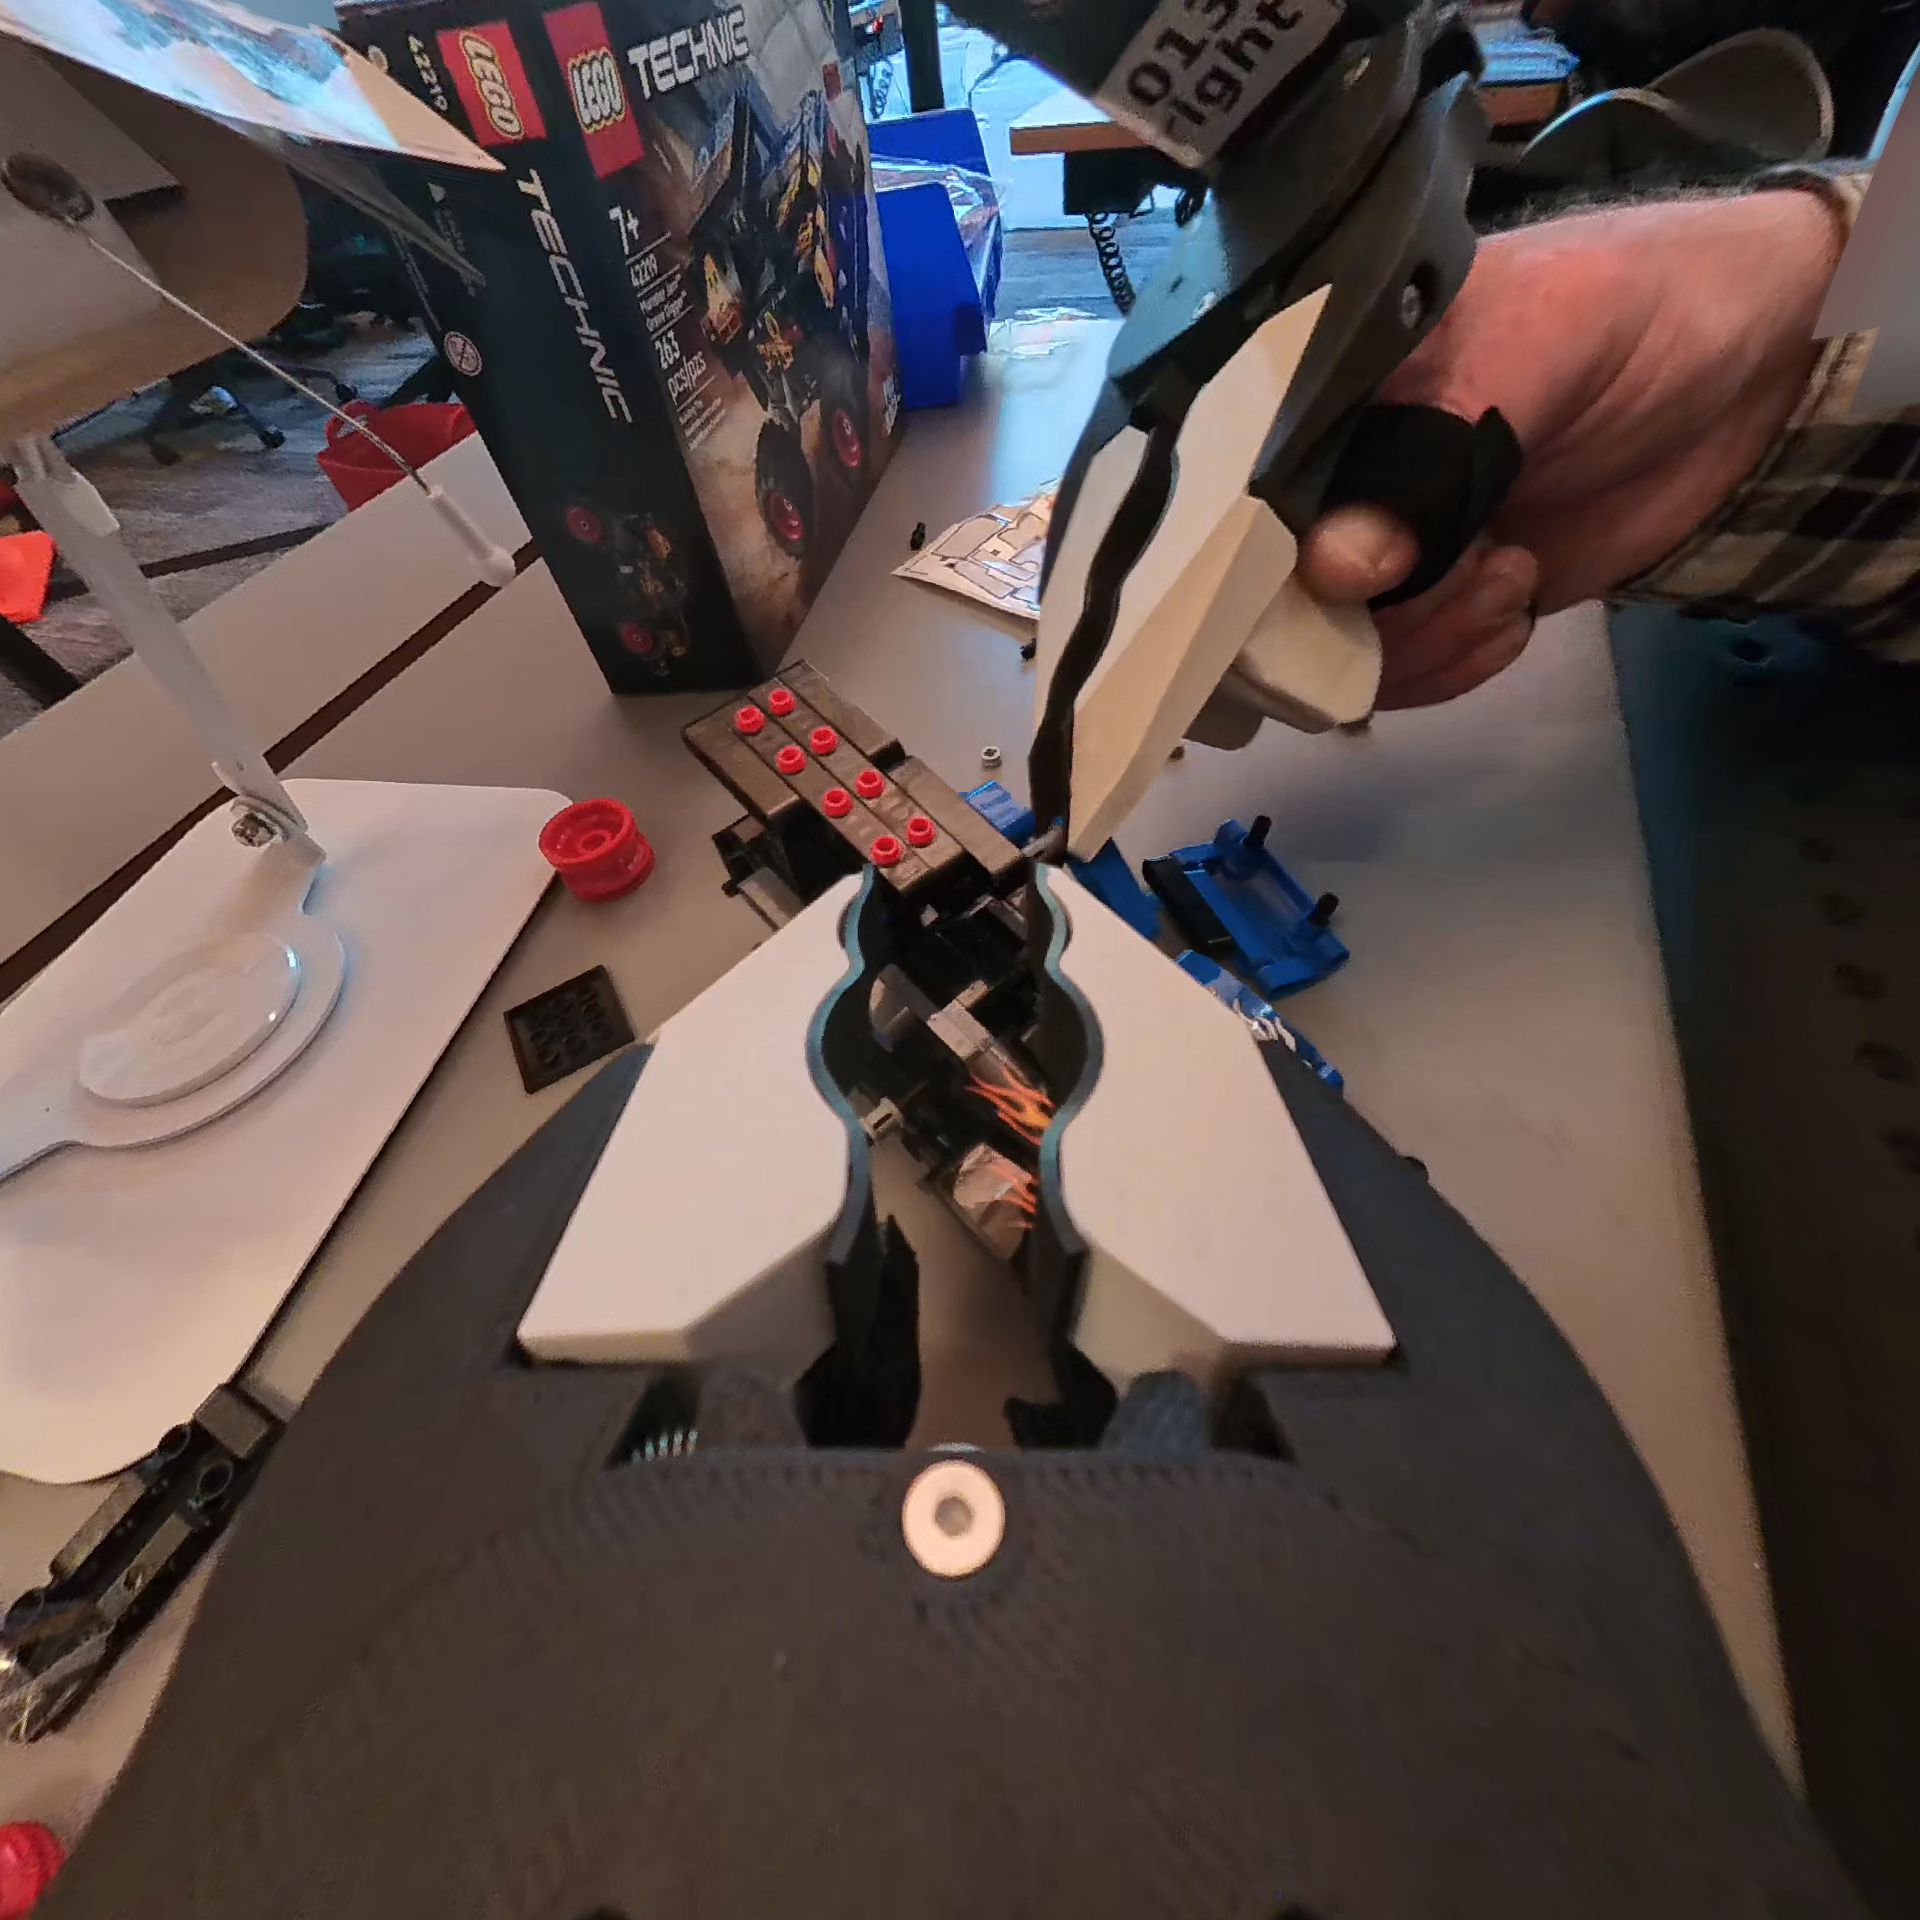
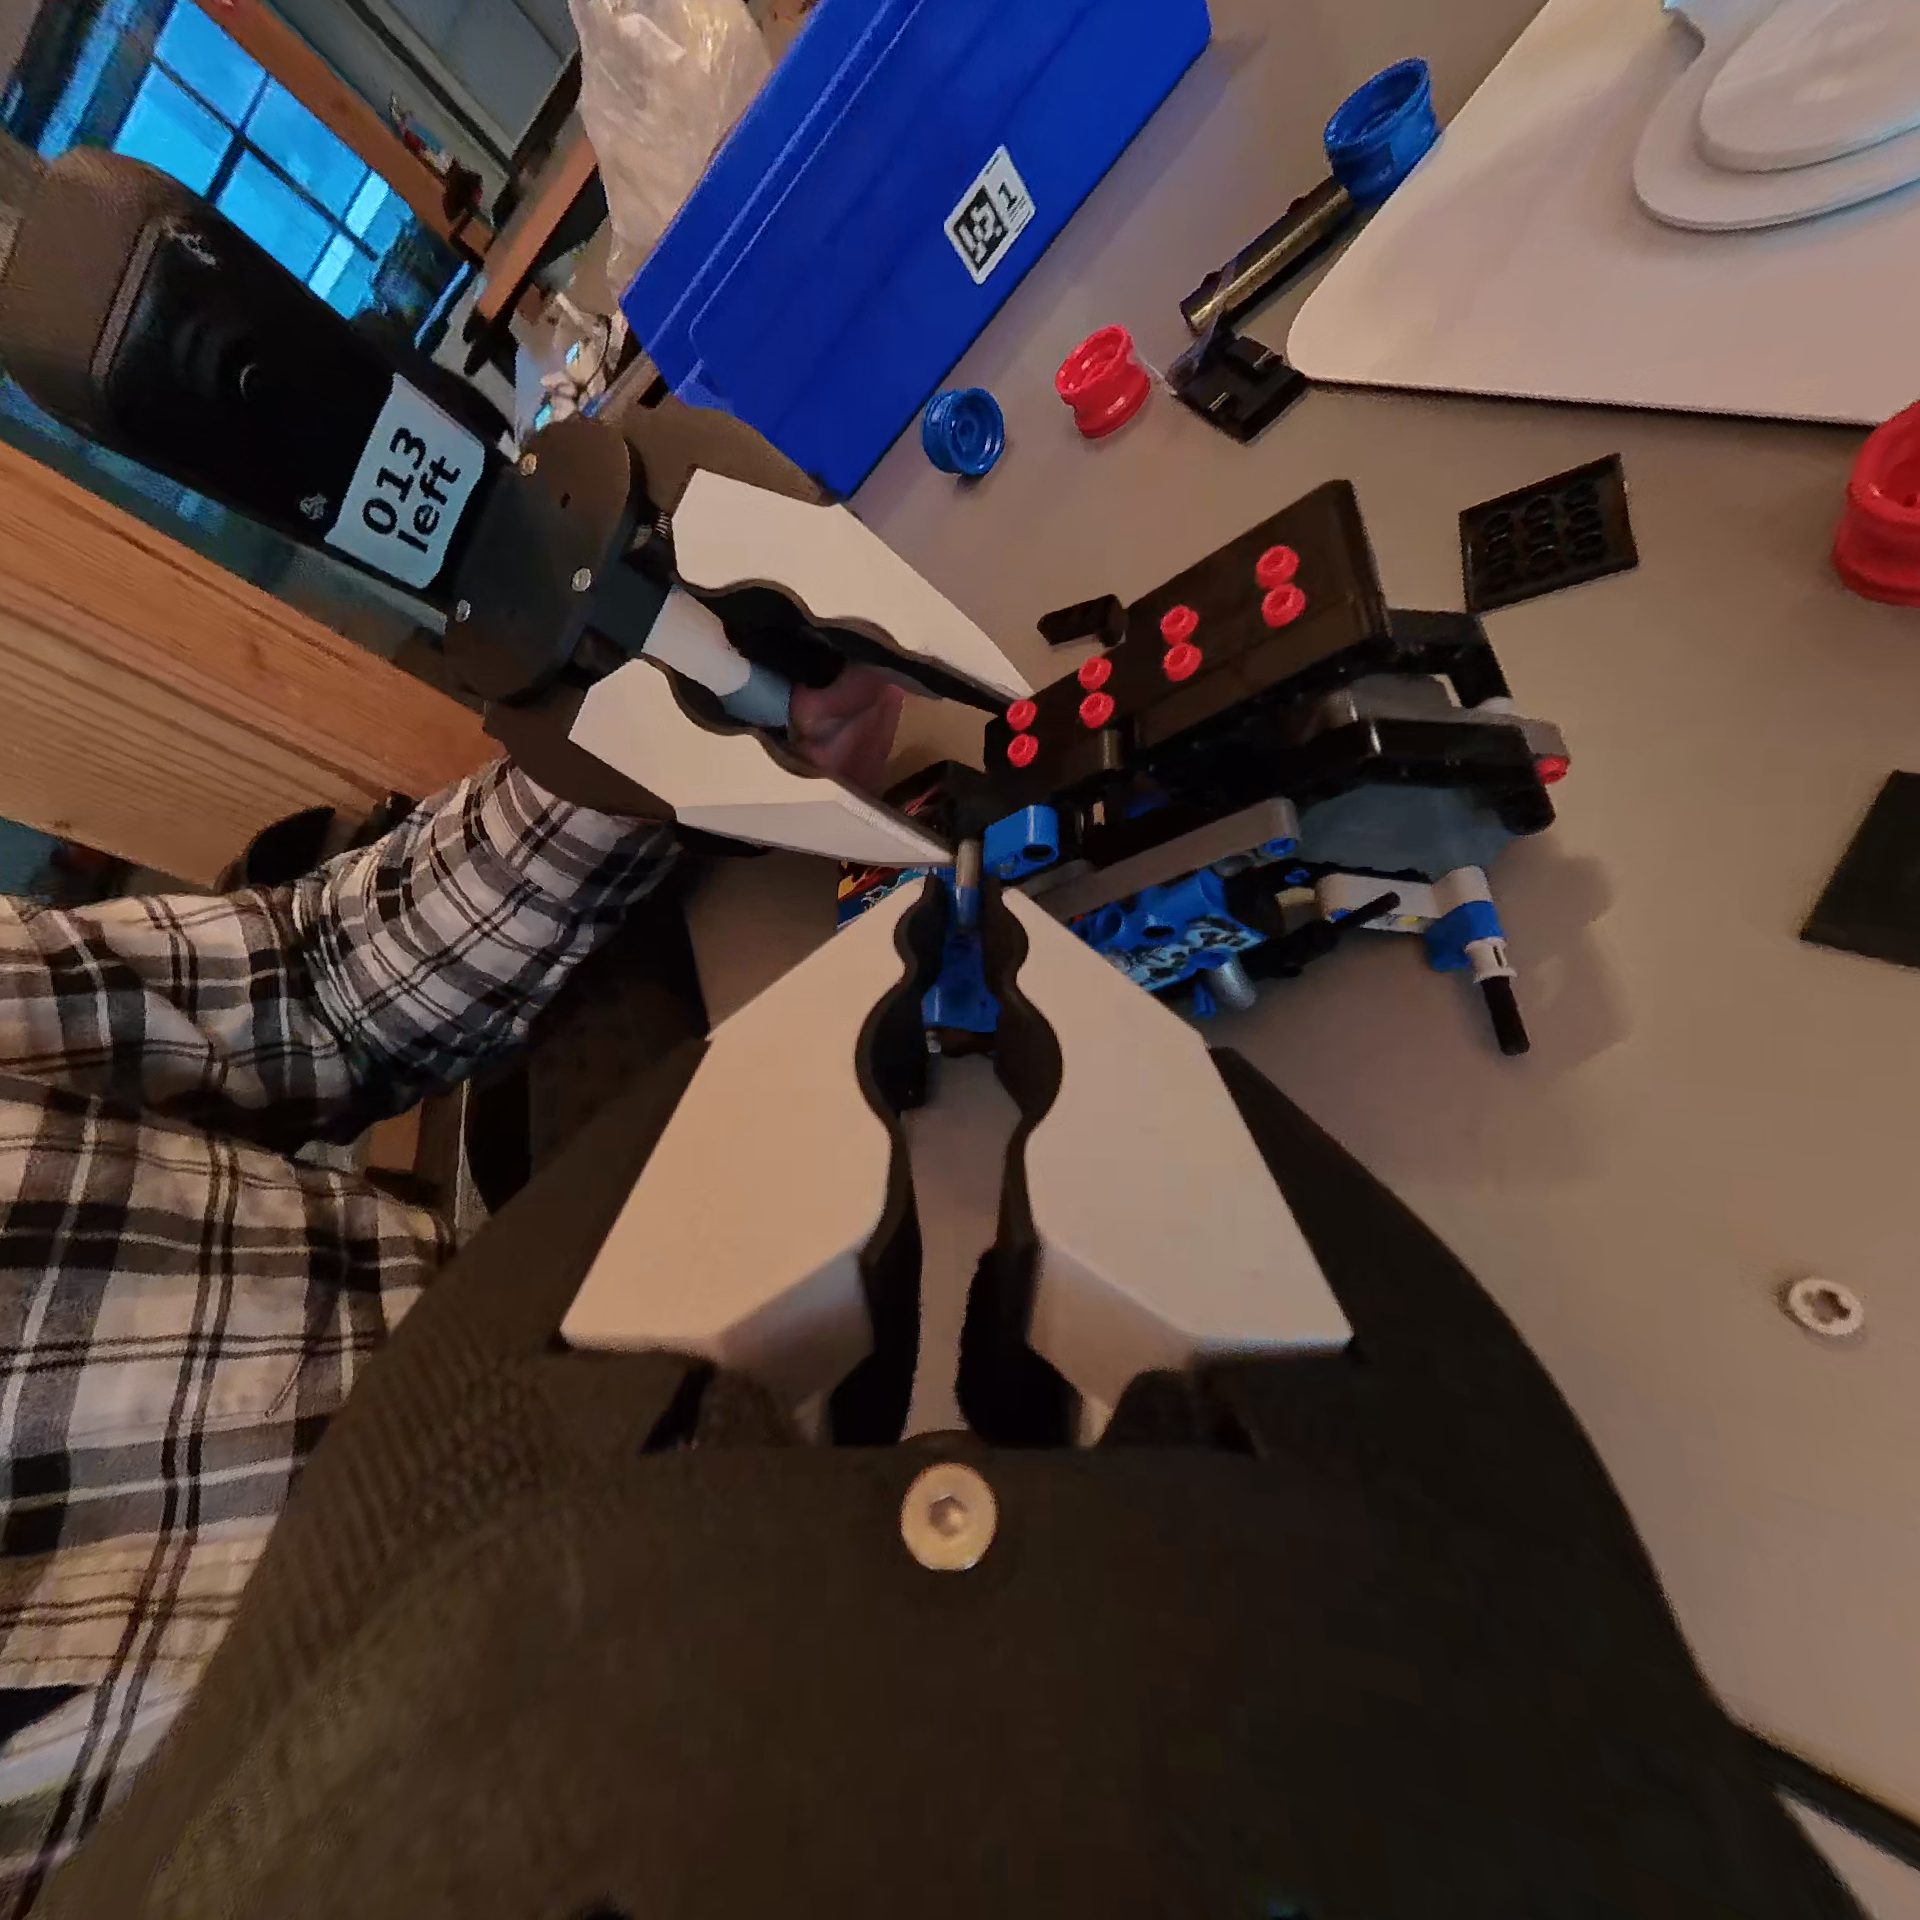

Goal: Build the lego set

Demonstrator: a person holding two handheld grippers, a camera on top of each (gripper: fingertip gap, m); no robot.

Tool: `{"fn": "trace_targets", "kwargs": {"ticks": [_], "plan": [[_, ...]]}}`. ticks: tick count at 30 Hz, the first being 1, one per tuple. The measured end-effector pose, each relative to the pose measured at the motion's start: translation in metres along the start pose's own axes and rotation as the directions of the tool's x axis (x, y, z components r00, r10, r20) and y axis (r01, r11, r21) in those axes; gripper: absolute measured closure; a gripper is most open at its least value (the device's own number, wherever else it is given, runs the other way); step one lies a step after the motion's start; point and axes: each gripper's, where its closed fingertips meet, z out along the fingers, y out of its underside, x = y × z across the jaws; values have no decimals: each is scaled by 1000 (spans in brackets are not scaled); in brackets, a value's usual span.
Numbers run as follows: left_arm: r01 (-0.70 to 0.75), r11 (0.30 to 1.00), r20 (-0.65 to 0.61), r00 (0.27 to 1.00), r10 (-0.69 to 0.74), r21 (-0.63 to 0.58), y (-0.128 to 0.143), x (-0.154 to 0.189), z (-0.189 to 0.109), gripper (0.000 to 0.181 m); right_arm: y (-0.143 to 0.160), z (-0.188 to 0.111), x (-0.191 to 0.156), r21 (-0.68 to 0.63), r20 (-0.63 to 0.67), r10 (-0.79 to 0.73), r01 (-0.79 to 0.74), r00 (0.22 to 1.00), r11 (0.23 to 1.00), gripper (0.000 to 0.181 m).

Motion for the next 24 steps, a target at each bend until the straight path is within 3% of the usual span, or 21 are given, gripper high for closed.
{"fn": "trace_targets", "kwargs": {"ticks": [10, 17, 24], "plan": [[-13, 1000, 17, 1000, 14, -12, 1, -3, 0, 159, -1, 0, 2, -25, 109, 51, -49, 993, 998, 176], [-21, 1000, -11, 1000, 20, -9, 0, 1, 1, 159, 6, -11, 1, 27, 97, 31, -34, 995, 999, 165], [-7, 1000, -29, 1000, 7, -3, 1, 1, -1, 162, 14, -14, 3, 12, 101, -8, 7, 995, 1000, 178]]}}
